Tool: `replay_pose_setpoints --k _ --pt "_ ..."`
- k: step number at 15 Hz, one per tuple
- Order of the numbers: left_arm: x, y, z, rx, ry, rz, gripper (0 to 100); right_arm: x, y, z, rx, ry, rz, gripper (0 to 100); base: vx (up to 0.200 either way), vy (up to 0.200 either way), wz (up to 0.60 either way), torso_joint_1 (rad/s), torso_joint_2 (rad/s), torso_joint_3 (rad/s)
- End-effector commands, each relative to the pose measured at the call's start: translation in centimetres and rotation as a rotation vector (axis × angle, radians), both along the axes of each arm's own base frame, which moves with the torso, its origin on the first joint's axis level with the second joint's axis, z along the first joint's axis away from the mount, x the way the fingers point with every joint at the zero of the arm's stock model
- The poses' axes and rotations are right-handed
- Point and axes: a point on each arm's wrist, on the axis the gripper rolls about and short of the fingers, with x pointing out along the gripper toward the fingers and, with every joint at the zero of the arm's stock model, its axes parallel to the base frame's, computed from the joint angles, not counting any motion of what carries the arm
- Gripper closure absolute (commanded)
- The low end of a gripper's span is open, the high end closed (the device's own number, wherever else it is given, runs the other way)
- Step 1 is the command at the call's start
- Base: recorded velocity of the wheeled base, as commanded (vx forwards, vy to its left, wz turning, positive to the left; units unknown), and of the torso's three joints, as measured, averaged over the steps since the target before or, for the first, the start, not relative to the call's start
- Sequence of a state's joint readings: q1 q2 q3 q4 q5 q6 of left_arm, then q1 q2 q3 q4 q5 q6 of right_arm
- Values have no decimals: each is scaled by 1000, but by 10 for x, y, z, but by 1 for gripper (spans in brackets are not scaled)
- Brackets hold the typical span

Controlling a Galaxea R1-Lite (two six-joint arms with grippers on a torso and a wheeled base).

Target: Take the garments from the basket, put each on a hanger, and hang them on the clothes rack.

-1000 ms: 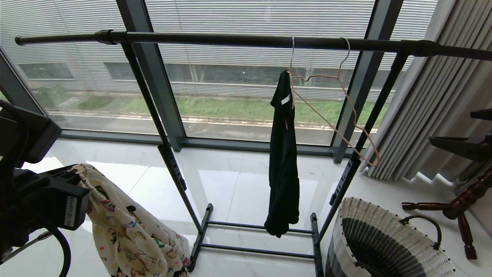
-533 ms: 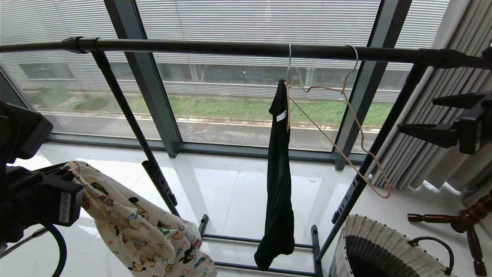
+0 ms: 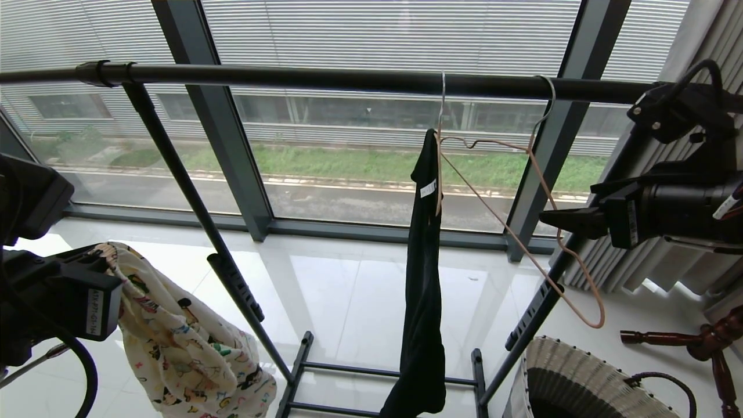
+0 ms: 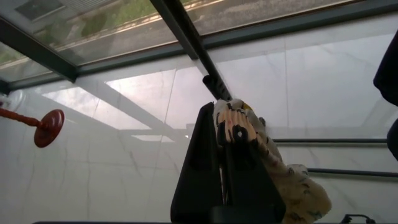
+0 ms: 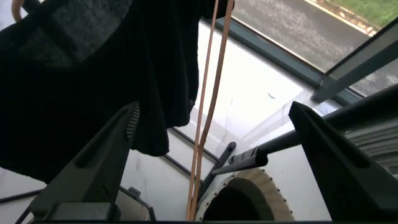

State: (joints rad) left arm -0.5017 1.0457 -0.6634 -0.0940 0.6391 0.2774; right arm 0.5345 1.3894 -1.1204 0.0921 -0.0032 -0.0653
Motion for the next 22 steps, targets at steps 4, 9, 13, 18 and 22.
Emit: replay_pose_setpoints --k 4,9,13,18,22 --pt "3 -2 2 -9 -27 -2 100 30 17 -29 -11 37 -28 0 0 0 0 0 0 0" --pt "2 -2 2 -10 -29 -4 100 53 16 -38 0 22 -74 0 0 0 0 0 0 0" --pt "3 -2 2 -9 -27 -4 100 57 16 -44 54 16 -98 0 0 0 0 0 0 0" --pt "3 -2 2 -11 -27 -2 100 56 16 -51 71 -9 -122 0 0 0 0 0 0 0" --pt "2 -2 2 -13 -32 -4 100 58 16 -51 81 -11 -126 0 0 0 0 0 0 0"
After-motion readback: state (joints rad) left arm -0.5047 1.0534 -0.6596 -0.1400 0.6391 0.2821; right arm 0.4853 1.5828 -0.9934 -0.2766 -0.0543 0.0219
